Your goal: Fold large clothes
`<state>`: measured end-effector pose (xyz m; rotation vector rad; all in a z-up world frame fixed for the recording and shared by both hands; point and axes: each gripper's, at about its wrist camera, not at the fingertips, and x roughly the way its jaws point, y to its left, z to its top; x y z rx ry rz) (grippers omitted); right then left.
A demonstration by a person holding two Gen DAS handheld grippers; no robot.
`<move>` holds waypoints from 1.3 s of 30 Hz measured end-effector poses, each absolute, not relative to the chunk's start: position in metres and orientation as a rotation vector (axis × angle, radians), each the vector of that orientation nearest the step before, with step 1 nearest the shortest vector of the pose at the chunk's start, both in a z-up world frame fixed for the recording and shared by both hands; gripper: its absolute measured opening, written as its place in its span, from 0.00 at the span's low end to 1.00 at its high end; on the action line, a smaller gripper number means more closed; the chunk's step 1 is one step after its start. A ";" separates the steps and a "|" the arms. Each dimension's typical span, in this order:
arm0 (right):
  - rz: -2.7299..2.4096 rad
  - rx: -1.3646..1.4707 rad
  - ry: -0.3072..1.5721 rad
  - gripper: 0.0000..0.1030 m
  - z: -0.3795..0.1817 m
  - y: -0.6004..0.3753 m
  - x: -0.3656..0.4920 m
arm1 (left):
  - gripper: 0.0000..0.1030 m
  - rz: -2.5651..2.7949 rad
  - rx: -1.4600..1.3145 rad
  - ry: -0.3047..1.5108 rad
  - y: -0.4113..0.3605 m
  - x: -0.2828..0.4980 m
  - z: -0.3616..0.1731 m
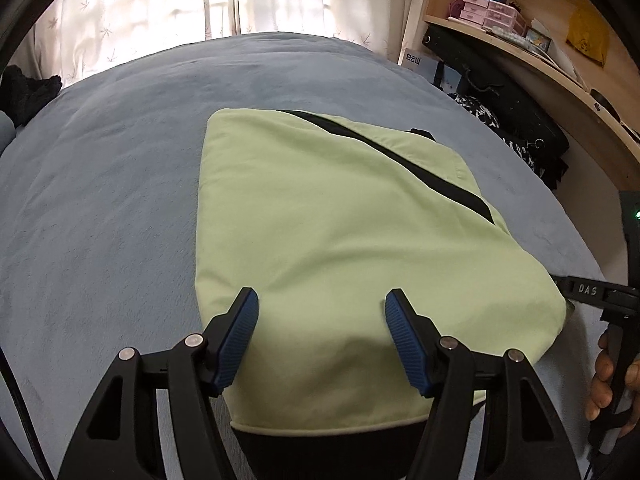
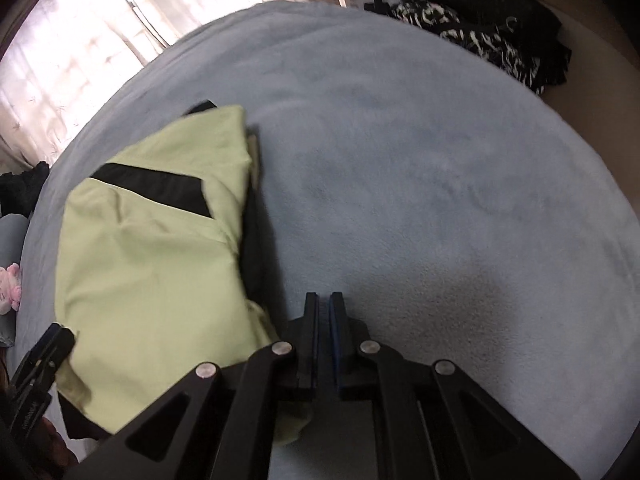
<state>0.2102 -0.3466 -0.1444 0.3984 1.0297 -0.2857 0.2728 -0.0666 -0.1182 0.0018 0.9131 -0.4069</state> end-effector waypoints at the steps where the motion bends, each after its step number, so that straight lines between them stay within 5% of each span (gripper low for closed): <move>1: -0.286 0.385 1.022 0.07 -0.140 -0.344 0.211 | 0.63 -0.407 -0.003 0.917 -0.067 0.272 -0.117; 26: -0.098 0.360 0.998 0.07 -0.062 -0.286 0.143 | 0.71 -0.386 -0.046 0.915 -0.029 0.178 -0.039; 30: -0.036 0.384 0.984 0.07 -0.040 -0.282 0.138 | 0.80 -0.401 -0.048 0.902 -0.021 0.163 -0.023; 33: -0.008 0.366 0.967 0.22 -0.018 -0.278 0.139 | 0.81 -0.421 -0.065 0.902 -0.016 0.161 -0.012; 35: 0.007 0.336 0.944 0.43 -0.001 -0.274 0.141 | 0.81 -0.431 -0.072 0.903 -0.013 0.161 -0.007; 39: 0.035 0.259 0.911 0.50 0.026 -0.266 0.150 | 0.82 -0.434 -0.092 0.914 -0.010 0.167 0.000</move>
